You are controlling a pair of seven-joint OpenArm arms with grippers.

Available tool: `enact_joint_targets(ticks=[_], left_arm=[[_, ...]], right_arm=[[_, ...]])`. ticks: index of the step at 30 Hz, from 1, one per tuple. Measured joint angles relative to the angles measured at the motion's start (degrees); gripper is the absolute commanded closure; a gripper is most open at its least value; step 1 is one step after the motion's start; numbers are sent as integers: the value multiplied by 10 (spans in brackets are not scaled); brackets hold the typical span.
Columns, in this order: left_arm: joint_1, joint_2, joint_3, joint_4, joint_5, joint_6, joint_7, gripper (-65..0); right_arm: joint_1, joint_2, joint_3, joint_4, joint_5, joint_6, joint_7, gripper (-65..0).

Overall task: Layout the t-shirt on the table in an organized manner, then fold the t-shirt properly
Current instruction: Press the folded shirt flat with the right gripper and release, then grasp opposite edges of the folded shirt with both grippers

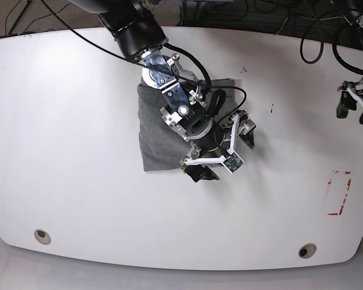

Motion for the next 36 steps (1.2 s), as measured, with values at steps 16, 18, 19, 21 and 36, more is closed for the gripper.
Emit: enact_joint_targets(ticks=[16,18,19,21,36], left_arm=[[-16,109,217,63,5,0,2,-268],[-27,131,236,65,4,0,1,-247],[-30,140,242,66,5,0,0,-243],[-33,158,254,65,7,0,-5,-231],[-30,256,374,27,170,0,-34,-151]], right_arm=[[-114,64,136,88,-5,79,0,-360],[-109,57,176,89,-4,108,7,-301],[-106,53,192,89,-2,122,6,-274],[-95,54,224,87,5,147,7,-212],[8,56,309,-104,46,249,31,-82]])
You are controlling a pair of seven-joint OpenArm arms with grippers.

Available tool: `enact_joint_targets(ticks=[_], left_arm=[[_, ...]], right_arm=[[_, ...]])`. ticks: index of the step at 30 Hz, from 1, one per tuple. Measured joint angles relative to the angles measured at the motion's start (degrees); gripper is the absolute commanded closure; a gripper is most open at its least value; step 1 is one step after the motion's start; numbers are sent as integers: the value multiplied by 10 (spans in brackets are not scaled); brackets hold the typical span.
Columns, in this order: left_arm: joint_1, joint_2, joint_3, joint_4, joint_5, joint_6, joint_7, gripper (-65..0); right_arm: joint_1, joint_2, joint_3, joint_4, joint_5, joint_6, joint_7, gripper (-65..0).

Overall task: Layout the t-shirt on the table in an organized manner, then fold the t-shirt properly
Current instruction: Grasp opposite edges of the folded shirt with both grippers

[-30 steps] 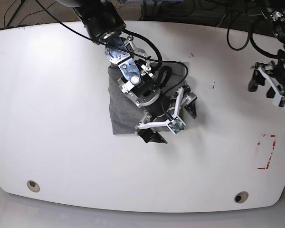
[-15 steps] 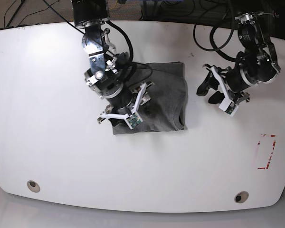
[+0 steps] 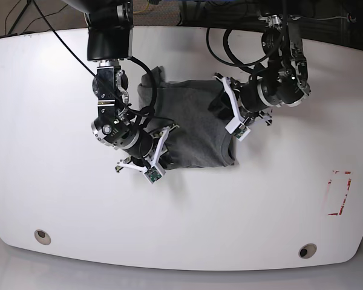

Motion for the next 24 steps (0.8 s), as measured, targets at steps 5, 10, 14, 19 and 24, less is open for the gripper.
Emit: enact_joint_targets(ticks=[5,10,14,19,24], left_arm=[[0,-2,8,-43,41,0,-3,-151],[5,-38,10,-85,45,0,-5,-151],[-1,-80,10,-119,22,-4,-35,-153],[-18,-113,18,-149,8,-7,-70,-156],[-59,-148,53,-182,3,-12,-74,-156]], right_arm=[[9,9,7,-82,-4,3,79,-82],[7,16,3,-173,0,4,184,-81],[0,30,5,-213,18,6,235,-81],[-25,42,28,-200,20,9,246,-79],[-75,49,61,-145,20,6,245,-79]])
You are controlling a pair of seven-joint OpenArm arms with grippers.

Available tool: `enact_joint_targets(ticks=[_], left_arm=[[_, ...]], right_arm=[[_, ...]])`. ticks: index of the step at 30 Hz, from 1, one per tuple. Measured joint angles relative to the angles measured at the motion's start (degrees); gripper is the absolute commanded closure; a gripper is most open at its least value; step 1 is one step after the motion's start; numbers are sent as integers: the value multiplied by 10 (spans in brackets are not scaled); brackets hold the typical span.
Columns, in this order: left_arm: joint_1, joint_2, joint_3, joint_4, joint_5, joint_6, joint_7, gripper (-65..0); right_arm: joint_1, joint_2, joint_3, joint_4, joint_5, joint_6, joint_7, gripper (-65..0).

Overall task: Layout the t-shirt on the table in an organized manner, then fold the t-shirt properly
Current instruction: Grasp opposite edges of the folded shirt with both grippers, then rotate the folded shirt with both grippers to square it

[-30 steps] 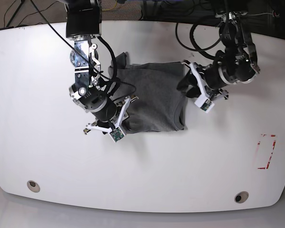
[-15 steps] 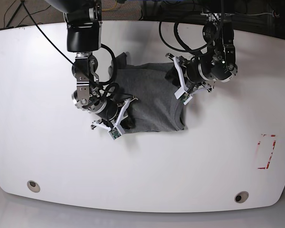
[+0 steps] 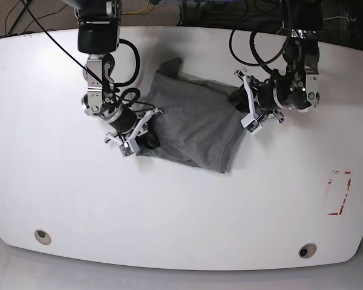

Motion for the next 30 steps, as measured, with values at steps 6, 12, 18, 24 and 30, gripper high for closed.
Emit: enact_joint_targets(ticks=[6,12,18,24,30], left_arm=[[-67,-24,37,-36,26,7,22,-156],[-141,-31,78,-52,51,12,44,-156],[-206,-22,95,-28,41,12,84,-154],[-228,-4,89,35,19,13,113,-153],[-172,24,87,113,5,13,126,-153]], right_arm=[[-51,-3,12,67,4,2,-33,-79],[-97,-15,15,129,-7,-3,-51,-79],[-124,-25,16,222,-22,-5,-145,-79],[-112,-40,15,315,-21,-3,-202,-81],[-74,-48,12,337,-18,-2,-228,-82]])
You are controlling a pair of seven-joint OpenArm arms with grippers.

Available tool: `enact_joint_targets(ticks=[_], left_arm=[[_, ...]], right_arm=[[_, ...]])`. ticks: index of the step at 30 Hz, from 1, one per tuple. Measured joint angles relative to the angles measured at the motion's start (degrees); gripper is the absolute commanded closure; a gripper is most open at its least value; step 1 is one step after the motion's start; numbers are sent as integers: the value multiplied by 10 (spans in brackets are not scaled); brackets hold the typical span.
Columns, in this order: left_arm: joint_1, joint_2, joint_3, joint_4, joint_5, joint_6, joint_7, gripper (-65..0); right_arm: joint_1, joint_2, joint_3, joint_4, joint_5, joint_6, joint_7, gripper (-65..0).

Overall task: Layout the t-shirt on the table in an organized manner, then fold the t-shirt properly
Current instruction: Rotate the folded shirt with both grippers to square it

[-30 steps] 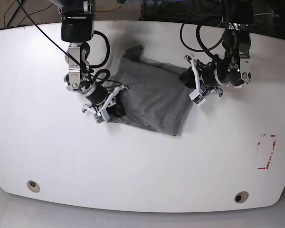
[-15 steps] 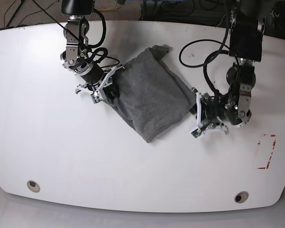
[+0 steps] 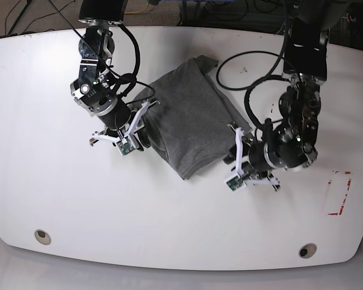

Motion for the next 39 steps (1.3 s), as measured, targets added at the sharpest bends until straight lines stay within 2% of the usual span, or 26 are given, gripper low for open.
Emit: enact_joint_targets(ticks=[10,16,20,23,29,31,39], left_arm=[[137,66,0,30,2,0,3,-153],[188,65,0,15,1,0,-83,-153],[202,52,1,-27,0,0,-91,-153],[197,28,0,-61,-2,0,-98,-153],[168,-25,0,-113,-24,-6,-165,-153],[158,-35,0,-128,-30,-7,-172,-153],[124,-58,2,-146,-29,-7,-160,-153]], right_arm=[[66,-3,0,-125,-6,0,2,-81],[75,-1,2,-209,-3,0,87,-81],[70,-2,4,-251,-3,-1,116,-81],[55,1,4,-268,0,-2,148,-81],[25,13,4,-267,18,0,182,-79],[16,14,4,-265,21,0,188,-79],[-41,11,4,-228,30,2,202,-79]])
